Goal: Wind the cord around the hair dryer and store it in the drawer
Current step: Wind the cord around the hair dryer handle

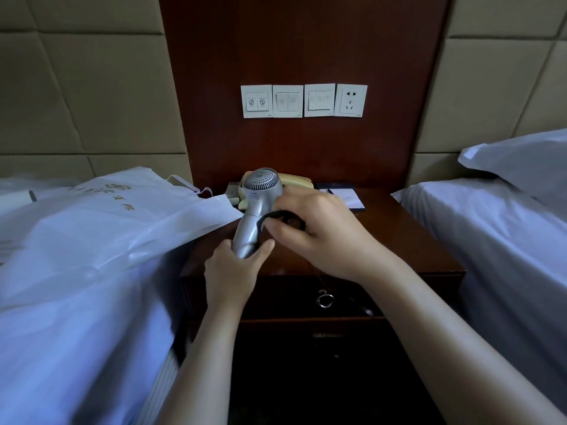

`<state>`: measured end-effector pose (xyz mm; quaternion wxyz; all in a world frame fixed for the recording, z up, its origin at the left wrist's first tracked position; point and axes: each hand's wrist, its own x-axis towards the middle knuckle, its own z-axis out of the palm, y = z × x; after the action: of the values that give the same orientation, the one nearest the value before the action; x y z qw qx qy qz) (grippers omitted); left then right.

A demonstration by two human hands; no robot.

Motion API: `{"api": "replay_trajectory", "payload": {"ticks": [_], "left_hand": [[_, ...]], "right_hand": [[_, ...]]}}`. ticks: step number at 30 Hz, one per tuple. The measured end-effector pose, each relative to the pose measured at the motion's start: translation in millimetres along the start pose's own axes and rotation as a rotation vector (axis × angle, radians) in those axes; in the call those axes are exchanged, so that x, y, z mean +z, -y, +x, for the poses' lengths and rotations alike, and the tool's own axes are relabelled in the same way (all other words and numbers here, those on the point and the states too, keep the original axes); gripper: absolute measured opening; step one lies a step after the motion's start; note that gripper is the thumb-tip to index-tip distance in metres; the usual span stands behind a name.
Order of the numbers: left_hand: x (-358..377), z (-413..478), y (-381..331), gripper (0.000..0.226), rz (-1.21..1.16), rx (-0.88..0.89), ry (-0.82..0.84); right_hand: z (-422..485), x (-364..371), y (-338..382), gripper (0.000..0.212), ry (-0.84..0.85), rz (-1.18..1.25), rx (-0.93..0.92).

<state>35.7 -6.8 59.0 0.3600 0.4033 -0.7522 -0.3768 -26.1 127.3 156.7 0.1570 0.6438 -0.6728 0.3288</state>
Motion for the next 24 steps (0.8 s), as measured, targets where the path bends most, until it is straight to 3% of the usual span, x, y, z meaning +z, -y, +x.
{"api": "replay_trajectory", "payload": {"ticks": [5, 13, 18, 24], "left_hand": [[1, -8, -7, 0.035, -0.011, -0.019, 0.061], [-11, -2, 3, 0.032, 0.195, 0.093, 0.167], [-8, -9, 2, 0.026, 0.048, 0.070, 0.318], [-11, -15, -4, 0.031, -0.018, 0.062, 0.400]], "right_hand": [[-1, 4, 6, 0.026, 0.049, 0.045, -0.002], [-8, -6, -41, 0.049, 0.029, 0.202, 0.188], [-12, -11, -59, 0.046, -0.051, 0.217, 0.292], [-16, -18, -76, 0.044, -0.227, -0.114, 0.407]]}}
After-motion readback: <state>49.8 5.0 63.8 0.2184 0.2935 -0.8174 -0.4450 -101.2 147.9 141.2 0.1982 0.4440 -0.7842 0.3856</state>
